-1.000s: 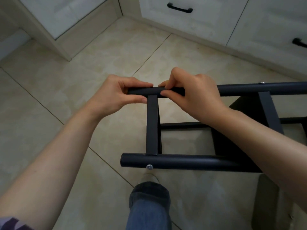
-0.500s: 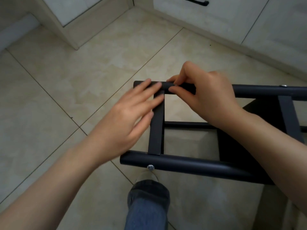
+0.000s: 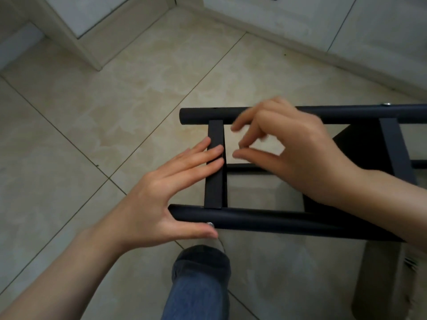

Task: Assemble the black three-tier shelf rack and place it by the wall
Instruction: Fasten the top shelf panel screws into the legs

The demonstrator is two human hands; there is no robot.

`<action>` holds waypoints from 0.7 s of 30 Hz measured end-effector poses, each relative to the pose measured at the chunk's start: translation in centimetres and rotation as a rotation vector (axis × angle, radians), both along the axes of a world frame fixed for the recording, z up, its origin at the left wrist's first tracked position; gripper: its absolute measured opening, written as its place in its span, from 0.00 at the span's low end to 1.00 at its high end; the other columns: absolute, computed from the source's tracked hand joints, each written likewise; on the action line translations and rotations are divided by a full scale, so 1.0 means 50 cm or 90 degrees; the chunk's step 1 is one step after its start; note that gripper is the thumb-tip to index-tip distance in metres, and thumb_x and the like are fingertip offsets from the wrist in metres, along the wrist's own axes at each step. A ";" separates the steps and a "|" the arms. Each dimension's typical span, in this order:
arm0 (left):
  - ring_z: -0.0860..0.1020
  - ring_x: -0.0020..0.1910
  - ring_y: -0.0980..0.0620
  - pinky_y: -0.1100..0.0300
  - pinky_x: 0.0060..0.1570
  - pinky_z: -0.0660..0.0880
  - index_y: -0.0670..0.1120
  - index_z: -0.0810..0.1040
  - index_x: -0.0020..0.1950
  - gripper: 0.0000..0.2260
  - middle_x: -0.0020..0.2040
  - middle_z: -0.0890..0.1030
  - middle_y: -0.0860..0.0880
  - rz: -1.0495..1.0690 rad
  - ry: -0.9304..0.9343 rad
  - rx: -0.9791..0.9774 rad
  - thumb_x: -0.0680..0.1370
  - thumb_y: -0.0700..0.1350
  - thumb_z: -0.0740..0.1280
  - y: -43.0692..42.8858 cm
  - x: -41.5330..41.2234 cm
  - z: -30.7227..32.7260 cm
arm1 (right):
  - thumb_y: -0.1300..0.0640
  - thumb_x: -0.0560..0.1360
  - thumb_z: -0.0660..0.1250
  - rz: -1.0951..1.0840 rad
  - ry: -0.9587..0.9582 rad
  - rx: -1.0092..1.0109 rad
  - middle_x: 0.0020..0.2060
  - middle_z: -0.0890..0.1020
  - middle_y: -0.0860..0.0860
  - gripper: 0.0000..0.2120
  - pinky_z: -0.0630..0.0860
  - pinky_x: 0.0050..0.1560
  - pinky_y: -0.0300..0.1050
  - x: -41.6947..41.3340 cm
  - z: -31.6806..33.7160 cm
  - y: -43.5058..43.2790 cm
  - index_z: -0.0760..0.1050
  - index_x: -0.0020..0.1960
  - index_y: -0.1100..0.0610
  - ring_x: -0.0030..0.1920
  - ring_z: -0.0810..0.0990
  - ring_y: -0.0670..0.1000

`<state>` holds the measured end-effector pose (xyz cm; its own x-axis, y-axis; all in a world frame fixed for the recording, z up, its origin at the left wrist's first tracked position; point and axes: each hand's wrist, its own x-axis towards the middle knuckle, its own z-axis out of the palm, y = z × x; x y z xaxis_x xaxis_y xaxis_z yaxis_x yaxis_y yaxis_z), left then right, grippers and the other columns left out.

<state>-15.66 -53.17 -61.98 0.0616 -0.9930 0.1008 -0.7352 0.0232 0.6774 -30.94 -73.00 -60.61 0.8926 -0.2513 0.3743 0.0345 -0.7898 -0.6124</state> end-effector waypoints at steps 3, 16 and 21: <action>0.59 0.81 0.48 0.56 0.78 0.59 0.44 0.70 0.74 0.36 0.77 0.68 0.48 -0.007 -0.006 -0.004 0.71 0.57 0.76 0.000 -0.002 -0.004 | 0.55 0.71 0.77 0.034 0.109 0.077 0.37 0.77 0.46 0.08 0.68 0.41 0.28 -0.028 -0.009 0.010 0.79 0.41 0.57 0.36 0.74 0.40; 0.60 0.80 0.43 0.50 0.78 0.60 0.43 0.71 0.73 0.34 0.76 0.68 0.45 -0.019 -0.014 -0.019 0.72 0.57 0.75 -0.004 0.002 -0.015 | 0.62 0.75 0.72 0.161 0.430 0.469 0.38 0.86 0.54 0.05 0.79 0.39 0.34 0.048 -0.038 0.023 0.83 0.44 0.53 0.35 0.82 0.42; 0.60 0.80 0.44 0.51 0.78 0.60 0.44 0.71 0.72 0.33 0.76 0.68 0.45 -0.018 -0.017 -0.016 0.72 0.58 0.75 -0.003 0.003 -0.017 | 0.63 0.74 0.73 0.122 0.441 0.542 0.40 0.86 0.54 0.07 0.80 0.41 0.36 0.047 -0.055 0.028 0.80 0.51 0.61 0.38 0.84 0.47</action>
<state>-15.53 -53.33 -62.82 0.0297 -0.9915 0.1269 -0.7522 0.0614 0.6561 -28.59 -71.59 -63.35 0.8936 -0.0243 -0.4482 -0.4477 -0.1217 -0.8859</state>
